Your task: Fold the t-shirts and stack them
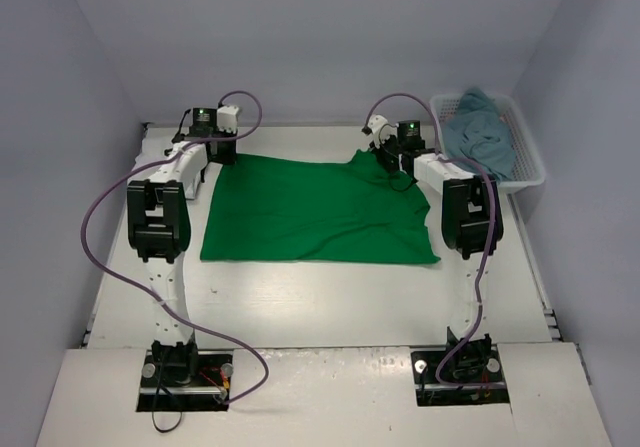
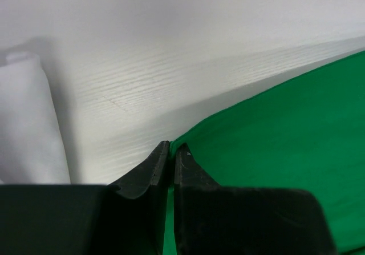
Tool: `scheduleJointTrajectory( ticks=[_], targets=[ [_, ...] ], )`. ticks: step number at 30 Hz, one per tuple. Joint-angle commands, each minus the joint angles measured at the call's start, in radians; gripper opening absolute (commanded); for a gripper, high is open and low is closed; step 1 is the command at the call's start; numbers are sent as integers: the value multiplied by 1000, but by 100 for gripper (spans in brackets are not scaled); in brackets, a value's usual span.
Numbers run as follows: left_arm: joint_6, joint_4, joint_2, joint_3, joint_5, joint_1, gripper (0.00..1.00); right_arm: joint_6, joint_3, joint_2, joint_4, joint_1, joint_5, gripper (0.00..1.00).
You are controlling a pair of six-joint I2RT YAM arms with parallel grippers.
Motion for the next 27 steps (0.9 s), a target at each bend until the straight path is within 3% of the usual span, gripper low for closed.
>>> scheduleJointTrajectory(
  ticks=[1, 15, 27],
  targets=[
    [-14, 68, -109, 10, 15, 9, 0, -5, -21, -101, 92, 4, -16, 0],
    [-2, 28, -197, -100, 99, 9, 0, -28, -154, -276, 201, 10, -37, 0],
    [10, 11, -303, -177, 144, 16, 0, -151, -245, -414, 42, 64, -83, 0]
  ],
)
